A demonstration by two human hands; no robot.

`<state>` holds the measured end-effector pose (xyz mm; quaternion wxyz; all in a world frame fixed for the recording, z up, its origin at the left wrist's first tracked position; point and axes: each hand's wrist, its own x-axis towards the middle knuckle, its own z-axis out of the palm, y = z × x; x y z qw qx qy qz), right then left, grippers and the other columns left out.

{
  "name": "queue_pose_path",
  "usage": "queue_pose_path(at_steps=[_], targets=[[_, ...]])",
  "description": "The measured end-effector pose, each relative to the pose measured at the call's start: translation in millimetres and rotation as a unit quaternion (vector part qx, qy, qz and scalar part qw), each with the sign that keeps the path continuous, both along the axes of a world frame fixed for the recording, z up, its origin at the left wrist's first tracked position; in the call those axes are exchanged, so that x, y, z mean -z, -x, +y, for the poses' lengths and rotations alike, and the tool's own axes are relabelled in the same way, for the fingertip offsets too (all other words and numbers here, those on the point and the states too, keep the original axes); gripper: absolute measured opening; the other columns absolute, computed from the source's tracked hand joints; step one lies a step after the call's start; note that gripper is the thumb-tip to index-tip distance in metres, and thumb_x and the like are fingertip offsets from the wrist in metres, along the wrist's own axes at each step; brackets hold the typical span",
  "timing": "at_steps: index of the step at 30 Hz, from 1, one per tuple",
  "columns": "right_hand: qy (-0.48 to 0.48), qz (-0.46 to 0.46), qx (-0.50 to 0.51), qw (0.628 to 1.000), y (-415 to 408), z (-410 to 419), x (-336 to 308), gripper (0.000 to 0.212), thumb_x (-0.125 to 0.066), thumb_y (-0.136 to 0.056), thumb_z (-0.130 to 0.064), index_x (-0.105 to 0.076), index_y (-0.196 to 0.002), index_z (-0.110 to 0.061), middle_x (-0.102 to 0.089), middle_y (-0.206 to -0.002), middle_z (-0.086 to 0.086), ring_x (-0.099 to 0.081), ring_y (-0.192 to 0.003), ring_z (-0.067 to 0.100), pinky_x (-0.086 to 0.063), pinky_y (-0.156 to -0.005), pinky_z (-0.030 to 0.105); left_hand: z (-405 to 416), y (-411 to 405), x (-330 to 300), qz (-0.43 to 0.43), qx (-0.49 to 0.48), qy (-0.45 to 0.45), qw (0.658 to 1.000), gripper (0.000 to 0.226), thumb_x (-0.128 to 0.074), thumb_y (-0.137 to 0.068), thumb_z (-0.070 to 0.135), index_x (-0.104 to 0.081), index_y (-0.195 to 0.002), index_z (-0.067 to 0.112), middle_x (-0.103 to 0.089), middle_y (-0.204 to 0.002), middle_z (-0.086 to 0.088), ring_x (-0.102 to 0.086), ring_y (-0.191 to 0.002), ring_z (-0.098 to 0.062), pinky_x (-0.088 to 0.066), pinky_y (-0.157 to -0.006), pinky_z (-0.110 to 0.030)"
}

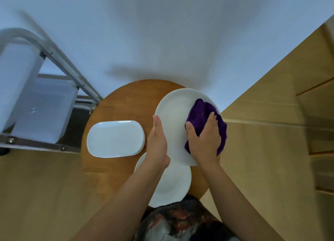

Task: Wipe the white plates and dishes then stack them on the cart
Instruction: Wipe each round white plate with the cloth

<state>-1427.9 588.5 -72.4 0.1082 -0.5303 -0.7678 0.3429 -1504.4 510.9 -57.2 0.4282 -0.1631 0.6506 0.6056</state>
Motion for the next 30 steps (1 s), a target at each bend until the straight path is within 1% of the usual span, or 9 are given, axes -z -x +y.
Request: queue_pose_path(at_steps=[3, 6, 10, 12, 17, 21, 25, 28, 30], targets=[[-0.077, 0.049, 0.031, 0.995, 13.7, -12.3, -14.6, 0.082, -0.058, -0.086, -0.046, -0.018, -0.150, -0.015, -0.028, -0.154, 0.005, -0.023, -0.142, 0.024, -0.019, -0.116, 0.044, -19.1, -6.5, -18.4, 0.003, 0.015, 0.005, 1.000, 0.044, -0.029, -0.078, 0.076, -0.055, -0.095, 0.045, -0.069, -0.069, 0.016, -0.069, -0.069, -0.015, -0.049, -0.040, -0.022], [-0.127, 0.063, -0.005, 0.990, 34.0, -24.1, -33.5, 0.075, -0.050, -0.084, -0.050, -0.027, -0.148, -0.017, -0.033, -0.152, 0.005, -0.027, -0.140, 0.025, -0.014, -0.115, 0.040, -32.1, -11.7, -31.5, 0.031, 0.039, 0.014, 0.999, 0.052, -0.025, -0.066, 0.081, -0.054, -0.093, 0.047, -0.066, -0.084, 0.015, -0.062, -0.083, -0.014, -0.050, -0.052, -0.024], [-0.138, 0.148, -0.131, 0.971, 47.8, -61.2, -55.3, 0.060, -0.056, -0.079, -0.031, -0.048, -0.137, -0.015, -0.055, -0.135, 0.006, -0.045, -0.129, 0.027, -0.031, -0.109, 0.047, -46.4, -4.2, -48.6, 0.058, -0.015, -0.043, 0.997, 0.044, -0.030, -0.087, 0.068, -0.056, -0.108, 0.040, -0.064, -0.095, 0.013, -0.058, -0.095, -0.009, -0.049, -0.080, -0.029], [-0.106, 0.173, -0.175, 0.963, 47.4, -81.9, -62.1, 0.053, -0.056, -0.080, -0.029, -0.053, -0.132, -0.018, -0.061, -0.127, 0.003, -0.050, -0.122, 0.023, -0.035, -0.106, 0.046, -57.6, 3.5, -57.6, 0.023, -0.073, -0.117, 0.990, 0.040, -0.040, -0.089, 0.063, -0.065, -0.101, 0.035, -0.073, -0.094, 0.008, -0.063, -0.099, -0.014, -0.053, -0.085, -0.031], [-0.055, 0.118, -0.253, 0.959, 43.3, -107.4, -81.0, 0.046, -0.046, -0.078, -0.037, -0.058, -0.120, -0.022, -0.063, -0.100, -0.005, -0.054, -0.093, 0.012, -0.045, -0.091, 0.034, -85.3, 15.7, -65.9, -0.046, -0.100, -0.154, 0.982, 0.056, -0.048, -0.082, 0.068, -0.067, -0.107, 0.021, -0.075, -0.094, -0.006, -0.069, -0.092, -0.026, -0.057, -0.079, -0.042], [-0.047, 0.094, -0.297, 0.949, 22.8, -121.6, -85.9, 0.032, -0.044, -0.077, -0.041, -0.059, -0.101, -0.026, -0.054, -0.082, -0.013, -0.051, -0.077, 0.006, -0.044, -0.068, 0.021, -99.9, 41.0, -78.4, -0.021, -0.086, -0.189, 0.978, 0.060, -0.044, -0.082, 0.071, -0.077, -0.078, 0.021, -0.075, -0.081, -0.006, -0.072, -0.068, -0.023, -0.058, -0.054, -0.037], [-0.205, 0.056, -0.292, 0.932, -4.9, -104.7, -82.1, 0.037, -0.043, -0.077, -0.036, -0.067, -0.100, -0.020, -0.057, -0.075, -0.010, -0.052, -0.075, 0.014, -0.041, -0.072, 0.029, -115.2, 63.5, -96.9, 0.075, 0.027, -0.203, 0.976, 0.067, -0.040, -0.071, 0.073, -0.058, -0.120, 0.031, -0.066, -0.118, -0.005, -0.065, -0.104, -0.026, -0.052, -0.091, -0.048], [-0.238, -0.002, -0.265, 0.934, -15.1, -94.7, -77.6, 0.034, -0.054, -0.078, -0.028, -0.068, -0.107, -0.015, -0.067, -0.086, -0.003, -0.059, -0.088, 0.021, -0.037, -0.078, 0.031, -121.2, 61.7, -102.1, 0.094, 0.079, -0.171, 0.978, 0.070, -0.042, -0.067, 0.073, -0.057, -0.121, 0.031, -0.067, -0.115, -0.002, -0.061, -0.109, -0.026, -0.049, -0.094, -0.050], [-0.188, 0.038, -0.207, 0.959, -17.5, -95.7, -78.1, 0.023, -0.052, -0.076, -0.028, -0.067, -0.090, -0.019, -0.060, -0.072, -0.010, -0.056, -0.075, 0.017, -0.035, -0.067, 0.024, -123.3, 58.6, -101.2, 0.103, 0.077, -0.138, 0.982, 0.054, -0.039, -0.081, 0.069, -0.060, -0.112, 0.031, -0.070, -0.104, 0.000, -0.063, -0.102, -0.024, -0.055, -0.084, -0.044]])
